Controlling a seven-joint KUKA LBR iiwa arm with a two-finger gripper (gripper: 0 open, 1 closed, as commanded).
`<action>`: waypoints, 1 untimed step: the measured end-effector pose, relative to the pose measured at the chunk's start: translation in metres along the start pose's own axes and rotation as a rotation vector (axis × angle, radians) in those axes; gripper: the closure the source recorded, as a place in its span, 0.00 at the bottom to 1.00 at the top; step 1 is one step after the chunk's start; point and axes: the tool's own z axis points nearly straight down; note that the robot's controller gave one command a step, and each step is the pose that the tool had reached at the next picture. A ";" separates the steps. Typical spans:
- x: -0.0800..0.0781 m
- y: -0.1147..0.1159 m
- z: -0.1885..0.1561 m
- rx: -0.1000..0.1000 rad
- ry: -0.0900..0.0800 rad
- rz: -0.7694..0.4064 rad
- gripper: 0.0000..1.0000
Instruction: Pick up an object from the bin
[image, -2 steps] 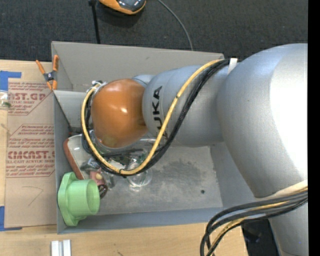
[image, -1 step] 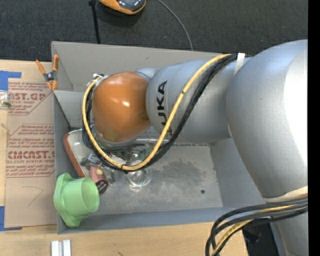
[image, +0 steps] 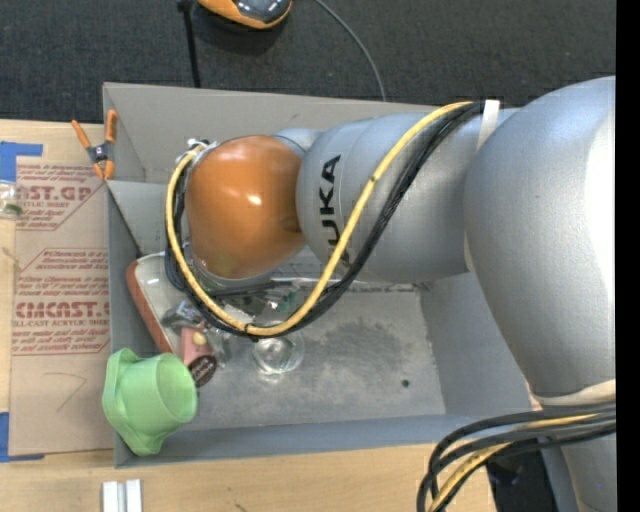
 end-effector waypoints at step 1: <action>0.000 0.000 -0.010 0.000 -0.001 0.000 1.00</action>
Offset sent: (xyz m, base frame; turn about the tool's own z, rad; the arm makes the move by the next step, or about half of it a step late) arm 0.0000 0.0000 0.0036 0.0000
